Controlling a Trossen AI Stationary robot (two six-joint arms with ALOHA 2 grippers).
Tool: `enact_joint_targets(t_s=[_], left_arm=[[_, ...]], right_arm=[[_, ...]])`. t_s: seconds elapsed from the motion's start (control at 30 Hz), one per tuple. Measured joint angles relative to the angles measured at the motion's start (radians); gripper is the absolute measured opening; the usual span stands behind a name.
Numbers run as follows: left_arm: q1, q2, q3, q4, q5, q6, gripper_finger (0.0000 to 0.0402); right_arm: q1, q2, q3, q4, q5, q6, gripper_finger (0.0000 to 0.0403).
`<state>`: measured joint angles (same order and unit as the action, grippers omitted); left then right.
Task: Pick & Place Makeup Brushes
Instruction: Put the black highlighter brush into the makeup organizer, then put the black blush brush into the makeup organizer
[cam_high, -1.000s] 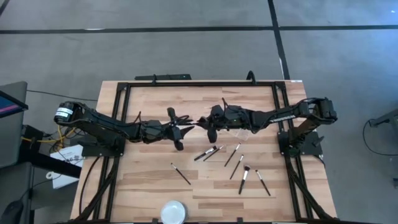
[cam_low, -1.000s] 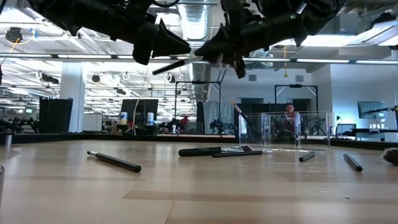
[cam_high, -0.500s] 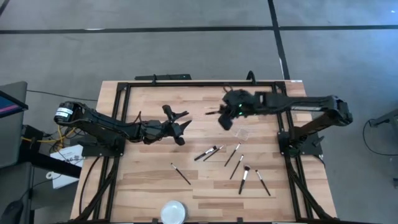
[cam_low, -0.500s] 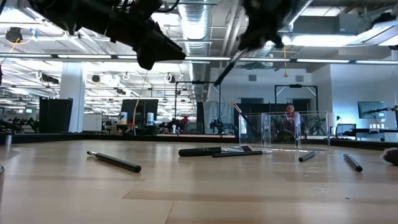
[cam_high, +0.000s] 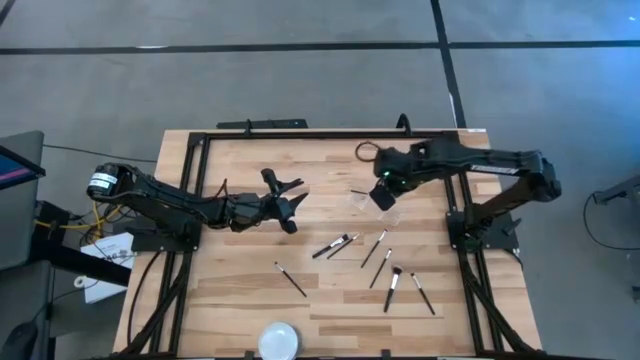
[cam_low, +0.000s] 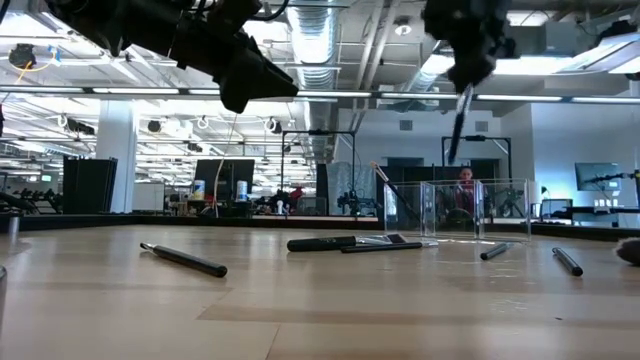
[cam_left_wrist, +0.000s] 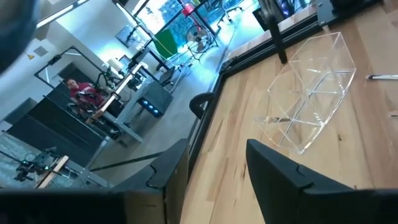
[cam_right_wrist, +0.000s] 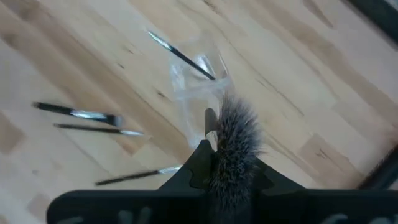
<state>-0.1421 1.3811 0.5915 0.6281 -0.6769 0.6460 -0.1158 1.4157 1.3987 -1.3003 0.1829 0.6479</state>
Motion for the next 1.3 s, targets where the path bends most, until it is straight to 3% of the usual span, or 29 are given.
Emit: enact_joint_targets(t_s=[0.13,0.3,0.53,0.67,1.03,1.2,1.3], left_arm=[[0.0,0.0,0.0,-0.004,0.004,-0.011,0.0158],[0.0,0.0,0.0,-0.012,0.047,-0.152,0.0158],[0.0,0.0,-0.007,-0.03,0.277,-0.303,0.0158],[-0.001,0.0,-0.03,-0.031,0.383,-0.386,0.0158],[0.0,0.009,-0.076,-0.027,0.425,-0.523,0.0158],[-0.001,0.127,-0.077,0.031,0.528,-0.646,0.0158],[-0.001,0.243,-0.078,0.099,0.52,-0.683,0.0158]], right_arm=[[-0.004,0.067,-0.052,0.044,-0.01,0.0,0.0018],[-0.005,0.174,-0.064,0.052,-0.029,-0.002,0.0033],[-0.009,0.29,-0.06,0.065,-0.027,-0.046,0.0039],[-0.011,0.304,-0.06,0.063,-0.027,-0.051,0.0053],[-0.011,0.292,0.008,0.029,-0.029,-0.054,0.0129],[-0.011,0.292,0.127,-0.001,-0.029,-0.055,0.0158],[-0.011,0.292,0.2,-0.006,-0.026,-0.057,0.017]])
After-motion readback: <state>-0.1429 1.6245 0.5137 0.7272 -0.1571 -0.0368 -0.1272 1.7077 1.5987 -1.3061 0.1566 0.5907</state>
